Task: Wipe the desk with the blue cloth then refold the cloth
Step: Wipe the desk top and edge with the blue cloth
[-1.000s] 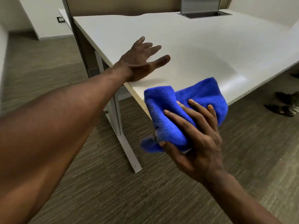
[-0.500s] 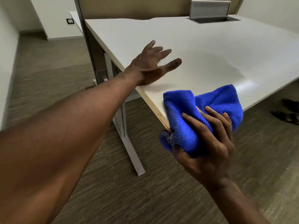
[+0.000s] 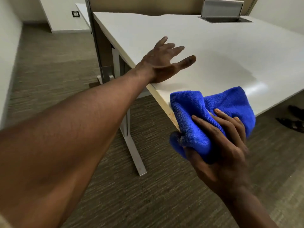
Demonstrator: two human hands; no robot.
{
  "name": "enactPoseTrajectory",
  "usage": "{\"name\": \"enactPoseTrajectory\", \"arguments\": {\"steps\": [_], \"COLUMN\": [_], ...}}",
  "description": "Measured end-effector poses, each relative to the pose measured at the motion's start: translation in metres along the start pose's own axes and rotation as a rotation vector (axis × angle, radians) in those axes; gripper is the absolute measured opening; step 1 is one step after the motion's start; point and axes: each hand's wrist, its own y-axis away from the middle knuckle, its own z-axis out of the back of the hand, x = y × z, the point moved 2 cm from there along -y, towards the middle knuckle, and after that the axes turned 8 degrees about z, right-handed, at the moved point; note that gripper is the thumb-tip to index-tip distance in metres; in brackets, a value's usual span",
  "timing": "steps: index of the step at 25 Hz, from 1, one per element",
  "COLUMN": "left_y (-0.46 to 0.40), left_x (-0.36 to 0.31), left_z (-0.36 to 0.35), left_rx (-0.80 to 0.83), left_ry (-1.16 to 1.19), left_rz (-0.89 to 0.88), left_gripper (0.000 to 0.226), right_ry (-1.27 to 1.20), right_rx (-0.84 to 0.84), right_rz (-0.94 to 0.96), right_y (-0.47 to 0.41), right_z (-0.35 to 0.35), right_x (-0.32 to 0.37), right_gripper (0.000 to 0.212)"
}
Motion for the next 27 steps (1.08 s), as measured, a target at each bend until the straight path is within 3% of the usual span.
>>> {"name": "enactPoseTrajectory", "arguments": {"steps": [7,12,20,23,27], "left_y": [-0.002,-0.001,-0.006,-0.004,-0.001], "left_x": [-0.001,0.002,0.003,0.002,0.003], "left_z": [0.000,0.000,-0.003,-0.002,0.000], "left_rx": [0.024,0.007,0.079,0.077,0.073], "left_ry": [0.002,0.031,-0.048,-0.068,-0.054], "left_rz": [-0.004,0.007,0.009,0.012,-0.006], "left_gripper": [0.089,0.090,0.105,0.105,0.101], "right_ry": [-0.158,-0.069,0.258,0.190,0.011], "right_rx": [-0.050,0.106,0.149,0.155,0.379], "right_rz": [-0.241,-0.141,-0.173,-0.196,-0.312], "right_y": [-0.036,-0.020,-0.060,-0.065,-0.041], "right_z": [-0.001,0.017,-0.007,-0.004,0.013], "right_x": [0.022,0.024,0.049,0.051,0.048], "right_gripper": [0.027,0.052,0.051,0.050,0.064]}}
